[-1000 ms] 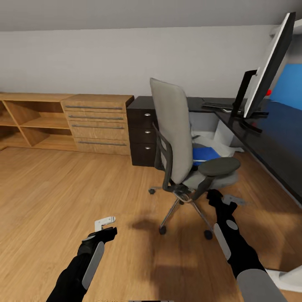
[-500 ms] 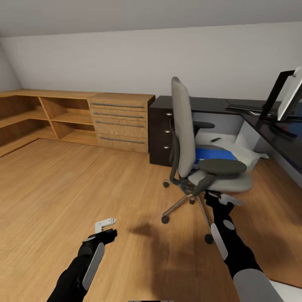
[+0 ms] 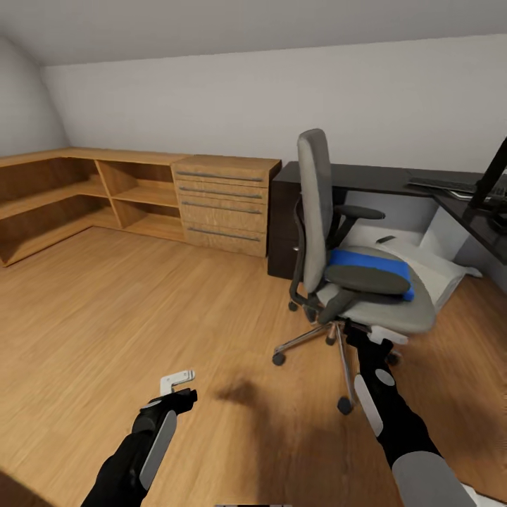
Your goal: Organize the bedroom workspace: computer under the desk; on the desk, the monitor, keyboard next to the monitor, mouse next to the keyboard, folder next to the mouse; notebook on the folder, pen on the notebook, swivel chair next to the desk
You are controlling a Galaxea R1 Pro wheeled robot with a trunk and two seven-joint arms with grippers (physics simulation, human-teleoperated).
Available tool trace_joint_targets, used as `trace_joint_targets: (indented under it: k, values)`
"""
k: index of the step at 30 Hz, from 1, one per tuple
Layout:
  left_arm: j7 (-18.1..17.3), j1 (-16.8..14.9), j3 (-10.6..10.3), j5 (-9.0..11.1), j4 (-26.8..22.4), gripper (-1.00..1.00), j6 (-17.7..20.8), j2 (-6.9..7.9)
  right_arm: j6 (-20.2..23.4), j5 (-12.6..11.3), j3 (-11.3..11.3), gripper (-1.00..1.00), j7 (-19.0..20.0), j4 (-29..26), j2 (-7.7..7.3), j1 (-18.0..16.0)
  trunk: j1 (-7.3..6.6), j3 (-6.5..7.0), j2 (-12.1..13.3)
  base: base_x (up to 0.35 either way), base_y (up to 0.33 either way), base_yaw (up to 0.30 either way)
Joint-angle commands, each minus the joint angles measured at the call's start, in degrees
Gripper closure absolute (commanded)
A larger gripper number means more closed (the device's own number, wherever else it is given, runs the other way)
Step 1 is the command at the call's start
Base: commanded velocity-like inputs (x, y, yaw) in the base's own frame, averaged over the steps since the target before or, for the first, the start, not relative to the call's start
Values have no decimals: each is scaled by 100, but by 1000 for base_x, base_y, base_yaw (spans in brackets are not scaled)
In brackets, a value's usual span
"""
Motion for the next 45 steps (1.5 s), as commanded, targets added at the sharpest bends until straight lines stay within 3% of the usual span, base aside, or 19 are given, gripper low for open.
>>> trace_joint_targets:
  k: [1, 15, 21, 24, 26, 30, 32, 35, 41, 42, 45]
  values:
    - [55, -2, -11, 65, -8, -100, 14, 2, -33, -61, 5, -100, -10, 3, -11, -3, -1, -1, -2, 0, 0, -239]
    - [57, -1, 3, 67, -8, -100, 20, 15, -33, -67, -1, -100, -4, 9, -26, -3, -1, 53, -2, -150, 0, -261]
    - [55, -1, 15, 67, -8, -100, 15, 19, -9, -187, -18, -100, 6, 20, -33, -3, -1, 76, -2, -22, 0, -270]
    - [55, -1, 15, 67, -8, -100, 13, 20, 10, -531, -22, -100, 10, 22, -34, -3, -1, 82, -2, -3, 0, -282]
    - [55, -2, 16, 67, -8, -100, 13, 20, 16, -943, -23, -100, 13, 26, -40, -3, -1, 84, -2, -1, 0, -288]
    - [55, -2, 16, 67, -14, -100, 13, 20, 30, -2018, -24, -100, 15, 23, -102, -2, -1, 85, -2, 0, 0, -211]
    - [56, -1, 19, 67, -15, -100, 13, 20, 39, -2558, -20, -100, 19, 21, -274, 13, -1, 85, -2, 0, 0, -47]
    - [55, -1, 17, 67, -16, -100, 13, 20, 66, -2809, -22, -100, 19, 15, -384, 28, -1, 85, -2, 0, 0, -13]
    - [37, -1, 16, 67, -17, -100, 13, 20, 256, -2893, -64, -100, 24, 5, -514, 32, -1, 85, -2, 125, 0, -2]
    - [36, 0, 16, 67, -17, -100, 13, 20, 274, -2899, -201, -100, 24, 4, -522, 32, -1, 85, -2, 301, 0, 0]
    - [36, -1, 16, 67, -17, -100, 13, 20, 278, -2900, -262, -100, 21, -26, -523, 32, -1, 85, -2, 308, 0, 0]
